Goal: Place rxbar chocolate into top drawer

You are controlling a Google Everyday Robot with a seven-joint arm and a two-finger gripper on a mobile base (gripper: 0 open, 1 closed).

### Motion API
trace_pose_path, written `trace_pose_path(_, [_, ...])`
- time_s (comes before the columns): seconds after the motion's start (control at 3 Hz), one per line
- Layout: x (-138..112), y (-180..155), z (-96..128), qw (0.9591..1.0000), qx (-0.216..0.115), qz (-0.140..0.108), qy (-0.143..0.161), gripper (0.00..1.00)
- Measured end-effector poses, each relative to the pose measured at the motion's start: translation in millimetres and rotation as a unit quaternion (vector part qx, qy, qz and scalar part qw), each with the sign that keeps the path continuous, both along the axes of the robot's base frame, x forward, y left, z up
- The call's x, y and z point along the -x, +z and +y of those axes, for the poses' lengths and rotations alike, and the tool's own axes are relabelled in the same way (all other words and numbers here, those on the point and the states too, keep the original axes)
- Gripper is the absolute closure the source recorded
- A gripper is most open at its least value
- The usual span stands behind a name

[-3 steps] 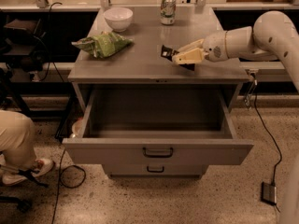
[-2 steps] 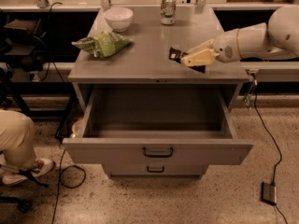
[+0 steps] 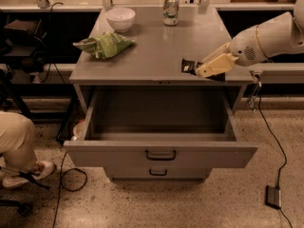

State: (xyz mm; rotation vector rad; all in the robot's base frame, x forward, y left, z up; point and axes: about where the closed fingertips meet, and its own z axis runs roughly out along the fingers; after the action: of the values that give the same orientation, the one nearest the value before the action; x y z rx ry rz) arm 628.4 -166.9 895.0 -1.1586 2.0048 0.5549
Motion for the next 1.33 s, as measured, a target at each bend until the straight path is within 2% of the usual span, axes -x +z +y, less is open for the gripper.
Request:
trace_pose_path(0.33, [0.0,-0.1,0.1,1.0,0.0,0.0,0.0,1.0])
trace_pose_path(0.67, [15.8,-12.0,-0.7,0.9995,0.018,0.025,0.009,1.0])
trace_pose_path(1.0, [49.7,-28.6,-1.8,0.9972,0.038,0.063,0.012,1.0])
trace_pose_path(1.33, [73.0,-61.1,4.5,0.9935,0.05,0.102,0.004,1.0])
